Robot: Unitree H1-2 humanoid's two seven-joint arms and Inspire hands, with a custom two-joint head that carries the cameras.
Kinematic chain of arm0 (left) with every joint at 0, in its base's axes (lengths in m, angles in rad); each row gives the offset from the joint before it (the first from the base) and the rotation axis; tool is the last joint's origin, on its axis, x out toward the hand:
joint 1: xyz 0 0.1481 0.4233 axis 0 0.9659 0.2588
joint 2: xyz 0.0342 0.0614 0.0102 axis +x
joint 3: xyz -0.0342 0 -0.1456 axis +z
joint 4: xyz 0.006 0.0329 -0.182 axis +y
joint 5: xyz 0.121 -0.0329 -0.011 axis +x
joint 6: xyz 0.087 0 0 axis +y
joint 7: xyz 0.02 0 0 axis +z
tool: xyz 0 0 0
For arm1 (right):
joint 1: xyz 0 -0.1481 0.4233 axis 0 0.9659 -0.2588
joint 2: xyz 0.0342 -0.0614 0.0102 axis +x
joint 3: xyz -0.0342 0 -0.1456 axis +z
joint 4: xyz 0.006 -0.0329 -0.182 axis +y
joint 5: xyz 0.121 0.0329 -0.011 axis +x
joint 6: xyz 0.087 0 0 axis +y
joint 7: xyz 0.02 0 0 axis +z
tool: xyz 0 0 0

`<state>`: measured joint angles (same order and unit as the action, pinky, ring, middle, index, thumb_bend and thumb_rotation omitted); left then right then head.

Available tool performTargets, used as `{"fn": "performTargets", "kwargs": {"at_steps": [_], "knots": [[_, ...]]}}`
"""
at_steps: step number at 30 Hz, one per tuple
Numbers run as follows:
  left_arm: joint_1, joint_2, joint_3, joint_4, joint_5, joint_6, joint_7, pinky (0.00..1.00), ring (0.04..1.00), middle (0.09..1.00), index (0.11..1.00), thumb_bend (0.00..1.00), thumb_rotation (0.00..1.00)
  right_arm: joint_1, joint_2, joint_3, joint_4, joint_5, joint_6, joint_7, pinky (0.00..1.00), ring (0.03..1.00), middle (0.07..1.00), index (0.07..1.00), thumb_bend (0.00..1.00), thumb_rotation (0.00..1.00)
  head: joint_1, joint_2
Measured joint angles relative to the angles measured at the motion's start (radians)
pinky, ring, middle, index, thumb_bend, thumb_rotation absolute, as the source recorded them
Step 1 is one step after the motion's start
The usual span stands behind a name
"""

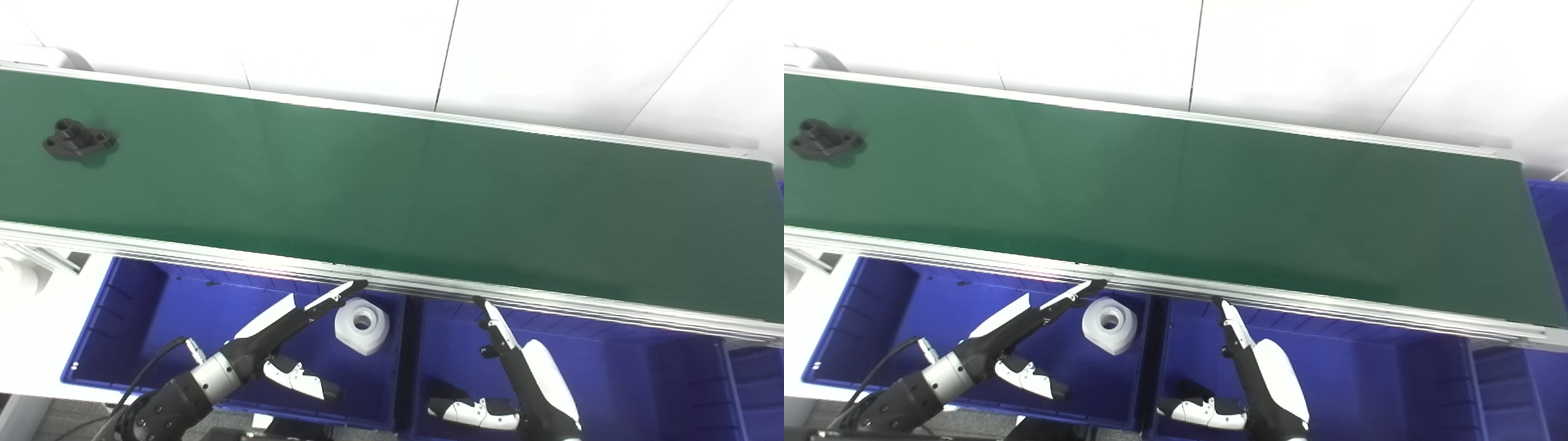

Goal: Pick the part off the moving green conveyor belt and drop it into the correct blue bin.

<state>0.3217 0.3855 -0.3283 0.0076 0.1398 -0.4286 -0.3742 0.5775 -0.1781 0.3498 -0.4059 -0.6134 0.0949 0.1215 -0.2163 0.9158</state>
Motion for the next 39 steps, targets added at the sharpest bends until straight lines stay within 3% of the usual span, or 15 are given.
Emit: {"fn": "performTargets", "kwargs": {"at_steps": [20,25,31,33,34,35,39], "knots": [[0.001,-0.011,-0.001,-0.016,0.002,0.0,-0.003,0.94,1.0,1.0,1.0,0.88,0.55,0.001,-0.002,-0.007,-0.014,-0.005,0.007,0.026,0.76,0.922,0.995,1.0,0.97,0.52,0.014,0.005],[0.001,-0.011,-0.001,-0.02,0.002,0.0,-0.003,0.95,1.0,1.0,1.0,0.88,0.53,0.001,-0.002,-0.007,-0.014,-0.006,0.007,0.025,0.74,0.916,0.987,1.0,0.97,0.52,0.02,-0.015],[0.012,-0.015,-0.004,-0.013,0.008,0.0,0.0,0.96,1.0,1.0,1.0,0.89,0.54,0.01,-0.01,-0.01,-0.009,-0.001,0.007,0.022,0.73,0.922,0.994,1.0,0.98,0.51,0.119,-0.06],[0.022,-0.02,-0.008,-0.013,0.024,0.0,0.002,0.95,0.997,1.0,1.0,0.89,0.55,0.019,-0.018,-0.018,-0.005,0.029,0.006,0.02,0.69,0.925,0.992,1.0,0.96,0.47,0.217,-0.098],[0.023,-0.023,-0.01,-0.013,0.025,0.0,0.002,0.94,0.995,1.0,1.0,0.89,0.55,0.024,-0.022,-0.024,0.002,0.041,0.006,0.018,0.69,0.927,0.993,1.0,0.96,0.47,0.218,-0.098],[0.026,-0.026,-0.011,-0.013,0.029,0.0,0.003,0.94,0.995,1.0,1.0,0.89,0.54,0.027,-0.026,-0.027,0.01,0.052,0.003,0.014,0.7,0.928,0.996,1.0,0.96,0.47,0.265,-0.124],[0.032,-0.05,-0.029,-0.008,0.059,-0.001,0.021,0.91,0.987,1.0,1.0,0.88,0.53,0.037,-0.054,-0.037,0.049,0.081,-0.039,-0.011,0.7,0.926,0.998,1.0,0.95,0.46,0.302,-0.156]]}}
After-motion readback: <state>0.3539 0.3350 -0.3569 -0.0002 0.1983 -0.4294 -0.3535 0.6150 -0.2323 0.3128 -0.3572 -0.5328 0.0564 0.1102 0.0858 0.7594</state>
